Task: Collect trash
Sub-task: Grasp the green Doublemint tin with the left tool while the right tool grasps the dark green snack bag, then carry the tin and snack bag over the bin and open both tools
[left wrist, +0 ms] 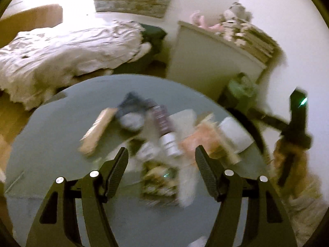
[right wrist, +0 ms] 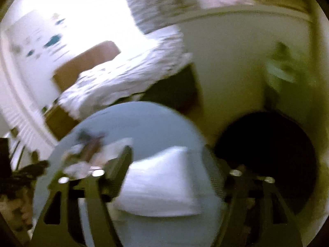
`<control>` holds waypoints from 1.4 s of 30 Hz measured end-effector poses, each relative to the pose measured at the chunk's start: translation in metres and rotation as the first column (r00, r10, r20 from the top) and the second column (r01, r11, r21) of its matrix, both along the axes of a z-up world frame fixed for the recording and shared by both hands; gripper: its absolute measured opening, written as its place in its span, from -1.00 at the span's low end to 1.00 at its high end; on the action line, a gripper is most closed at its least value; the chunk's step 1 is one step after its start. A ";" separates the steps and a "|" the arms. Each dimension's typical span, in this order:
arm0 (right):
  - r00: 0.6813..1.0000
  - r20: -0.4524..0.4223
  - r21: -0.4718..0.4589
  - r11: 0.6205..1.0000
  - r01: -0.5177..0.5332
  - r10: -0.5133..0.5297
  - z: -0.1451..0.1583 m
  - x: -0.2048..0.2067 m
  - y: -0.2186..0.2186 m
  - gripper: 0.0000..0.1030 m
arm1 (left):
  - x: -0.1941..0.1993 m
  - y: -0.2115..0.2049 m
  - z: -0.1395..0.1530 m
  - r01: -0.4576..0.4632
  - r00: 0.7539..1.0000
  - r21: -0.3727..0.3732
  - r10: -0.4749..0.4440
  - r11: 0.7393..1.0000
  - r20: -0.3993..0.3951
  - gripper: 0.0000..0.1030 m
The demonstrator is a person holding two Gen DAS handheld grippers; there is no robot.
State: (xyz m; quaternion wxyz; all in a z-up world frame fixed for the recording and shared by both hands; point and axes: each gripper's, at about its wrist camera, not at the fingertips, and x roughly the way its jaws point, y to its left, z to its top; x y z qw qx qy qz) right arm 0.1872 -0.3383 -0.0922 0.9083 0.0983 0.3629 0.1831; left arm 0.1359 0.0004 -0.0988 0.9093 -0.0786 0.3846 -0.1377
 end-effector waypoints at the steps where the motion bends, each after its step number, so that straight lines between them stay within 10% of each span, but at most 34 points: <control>1: 0.999 -0.002 -0.005 0.999 -0.046 0.046 0.007 0.003 0.018 0.57 | -0.002 0.006 -0.004 -0.010 1.000 0.014 0.011 1.000 -0.008 0.30; 10: 0.939 -0.142 -0.098 0.940 -0.327 0.312 0.027 0.047 0.190 0.59 | -0.007 0.038 -0.029 -0.044 0.997 0.088 0.050 0.995 -0.064 0.19; 22: 0.918 -0.298 -0.278 0.896 -0.347 0.263 -0.038 0.080 0.289 0.59 | 0.002 0.049 -0.045 -0.024 0.991 0.094 0.036 0.995 -0.130 -0.18; 31: 0.922 -0.269 -0.280 0.893 -0.351 0.278 -0.043 0.073 0.283 0.17 | 0.004 0.052 -0.045 -0.024 0.992 0.070 0.033 0.997 -0.123 -0.40; 42: 0.961 -0.092 0.025 0.966 -0.259 0.260 0.017 0.042 0.185 0.13 | -0.001 0.032 -0.007 0.021 0.999 -0.030 -0.022 0.999 -0.029 -0.40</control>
